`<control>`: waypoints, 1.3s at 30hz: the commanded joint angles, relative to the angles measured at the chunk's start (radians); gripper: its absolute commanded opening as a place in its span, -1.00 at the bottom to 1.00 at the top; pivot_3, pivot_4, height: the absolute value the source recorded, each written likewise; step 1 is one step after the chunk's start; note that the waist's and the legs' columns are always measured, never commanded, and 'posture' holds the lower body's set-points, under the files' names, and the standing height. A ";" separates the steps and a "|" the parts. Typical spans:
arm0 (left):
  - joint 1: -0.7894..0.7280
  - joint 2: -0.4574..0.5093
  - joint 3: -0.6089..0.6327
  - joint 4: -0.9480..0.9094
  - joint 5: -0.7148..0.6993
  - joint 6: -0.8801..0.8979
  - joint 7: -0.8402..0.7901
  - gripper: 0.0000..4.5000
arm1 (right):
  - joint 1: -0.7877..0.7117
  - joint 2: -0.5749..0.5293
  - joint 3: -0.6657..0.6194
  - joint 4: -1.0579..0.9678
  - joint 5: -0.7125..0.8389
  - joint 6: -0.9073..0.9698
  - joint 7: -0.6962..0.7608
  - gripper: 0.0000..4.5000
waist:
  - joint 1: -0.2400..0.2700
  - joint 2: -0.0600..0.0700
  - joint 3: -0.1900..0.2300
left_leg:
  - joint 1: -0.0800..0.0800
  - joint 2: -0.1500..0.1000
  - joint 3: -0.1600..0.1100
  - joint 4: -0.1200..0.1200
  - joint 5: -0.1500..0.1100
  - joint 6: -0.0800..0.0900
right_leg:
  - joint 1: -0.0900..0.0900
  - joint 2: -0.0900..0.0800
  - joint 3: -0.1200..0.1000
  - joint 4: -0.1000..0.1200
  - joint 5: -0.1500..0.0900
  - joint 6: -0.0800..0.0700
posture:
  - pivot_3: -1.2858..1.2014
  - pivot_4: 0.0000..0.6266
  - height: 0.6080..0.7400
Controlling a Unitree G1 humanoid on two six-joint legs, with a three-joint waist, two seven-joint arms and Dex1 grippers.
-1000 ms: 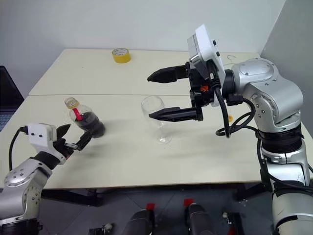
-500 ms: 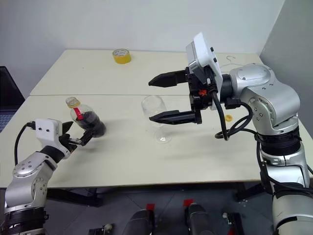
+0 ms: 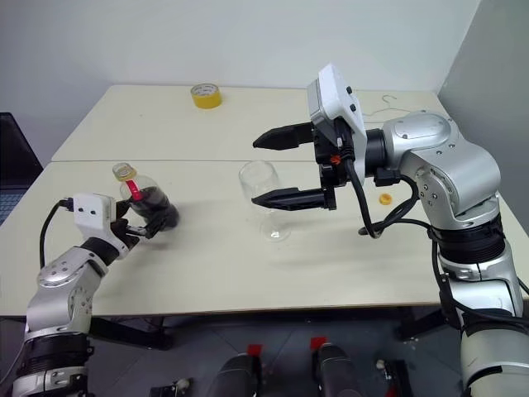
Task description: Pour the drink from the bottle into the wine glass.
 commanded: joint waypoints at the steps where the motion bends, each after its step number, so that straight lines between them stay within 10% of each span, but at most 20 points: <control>1: -0.027 0.005 -0.003 0.013 0.006 -0.035 -0.014 1.00 | -0.014 -0.005 -0.006 -0.017 -0.006 -0.005 -0.004 0.99 | 0.000 0.000 0.000 | 0.000 0.000 0.000 0.000 0.000 0.000 | 0.000 0.000 0.000 0.000 0.000 0.000 | 0.03 -0.52 1.00; 10: -0.029 0.003 -0.007 0.029 0.006 -0.049 -0.015 0.25 | -0.008 -0.007 -0.003 -0.021 -0.011 -0.005 -0.004 1.00 | 0.000 0.000 0.000 | 0.000 0.000 0.000 0.000 0.000 0.000 | 0.000 0.000 0.000 0.000 0.000 0.000 | 0.03 -0.52 1.00; 39: -0.184 0.227 -0.061 -0.119 0.114 -0.017 -0.047 0.25 | 0.064 -0.098 -0.115 0.050 -0.026 0.008 -0.080 1.00 | 0.001 0.000 0.000 | -0.003 -0.001 0.000 0.000 0.000 0.000 | -0.001 -0.001 0.000 -0.001 0.000 0.000 | 0.03 -0.52 1.00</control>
